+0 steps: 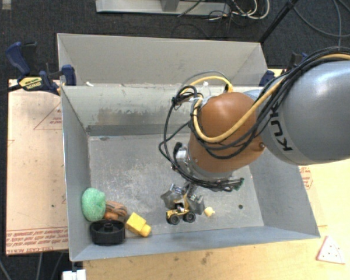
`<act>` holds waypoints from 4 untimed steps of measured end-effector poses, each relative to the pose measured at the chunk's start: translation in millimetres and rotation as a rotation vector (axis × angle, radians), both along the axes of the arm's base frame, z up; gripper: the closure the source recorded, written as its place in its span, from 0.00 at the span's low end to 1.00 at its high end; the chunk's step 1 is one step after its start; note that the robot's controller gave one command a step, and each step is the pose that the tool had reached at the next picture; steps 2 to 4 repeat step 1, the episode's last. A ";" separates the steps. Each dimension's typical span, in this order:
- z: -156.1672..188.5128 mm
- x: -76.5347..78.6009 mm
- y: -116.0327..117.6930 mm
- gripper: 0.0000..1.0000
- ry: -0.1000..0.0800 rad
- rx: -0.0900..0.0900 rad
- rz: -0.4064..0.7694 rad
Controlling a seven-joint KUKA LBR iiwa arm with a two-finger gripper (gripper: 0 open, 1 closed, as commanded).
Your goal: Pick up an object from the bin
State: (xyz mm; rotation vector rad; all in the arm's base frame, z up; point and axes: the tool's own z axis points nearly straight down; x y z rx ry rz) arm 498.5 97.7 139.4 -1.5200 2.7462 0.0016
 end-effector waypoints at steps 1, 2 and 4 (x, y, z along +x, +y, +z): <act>6.9 -0.2 0.2 1.00 0.001 0.000 -0.001; 6.9 -0.2 0.2 1.00 0.001 0.000 -0.001; 6.9 -0.2 0.2 1.00 0.001 0.000 -0.001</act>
Offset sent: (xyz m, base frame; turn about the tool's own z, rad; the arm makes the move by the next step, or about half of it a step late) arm -0.0001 -0.0001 0.0275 0.0000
